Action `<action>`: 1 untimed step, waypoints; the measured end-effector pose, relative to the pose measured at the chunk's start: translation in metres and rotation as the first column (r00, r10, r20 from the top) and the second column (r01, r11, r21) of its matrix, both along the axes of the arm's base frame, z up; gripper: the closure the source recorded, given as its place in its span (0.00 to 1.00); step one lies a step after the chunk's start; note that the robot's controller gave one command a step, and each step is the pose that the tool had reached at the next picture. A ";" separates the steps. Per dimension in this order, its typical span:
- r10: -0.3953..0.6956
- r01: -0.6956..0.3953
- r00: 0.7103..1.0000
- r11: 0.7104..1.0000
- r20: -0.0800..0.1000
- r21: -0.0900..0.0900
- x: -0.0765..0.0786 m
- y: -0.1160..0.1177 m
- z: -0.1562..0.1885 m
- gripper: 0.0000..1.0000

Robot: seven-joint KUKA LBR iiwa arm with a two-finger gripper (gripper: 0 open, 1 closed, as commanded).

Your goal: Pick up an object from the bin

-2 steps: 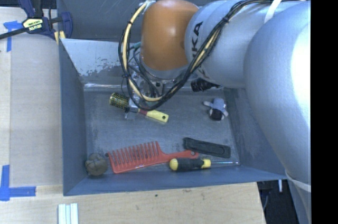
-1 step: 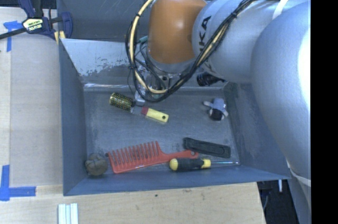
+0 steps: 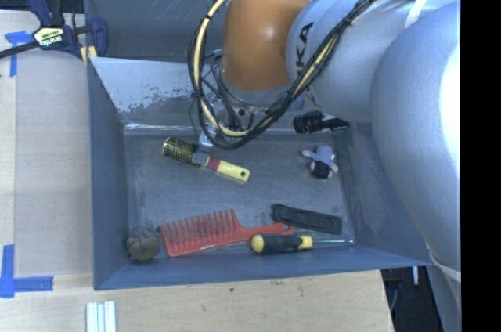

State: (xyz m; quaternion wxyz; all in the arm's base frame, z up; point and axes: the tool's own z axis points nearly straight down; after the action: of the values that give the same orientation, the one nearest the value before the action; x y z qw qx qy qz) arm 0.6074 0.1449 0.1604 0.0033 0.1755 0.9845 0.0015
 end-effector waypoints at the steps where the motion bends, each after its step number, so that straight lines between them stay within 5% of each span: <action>1: 0.058 -0.058 0.998 0.998 0.002 0.000 -0.013 0.001 -0.090 0.00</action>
Offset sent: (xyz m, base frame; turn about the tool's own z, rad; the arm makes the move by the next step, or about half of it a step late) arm -0.0147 0.0090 -0.0904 0.2176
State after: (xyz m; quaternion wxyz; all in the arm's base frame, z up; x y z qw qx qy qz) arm 0.5948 0.1454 0.0703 0.0041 0.1467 0.9892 0.0017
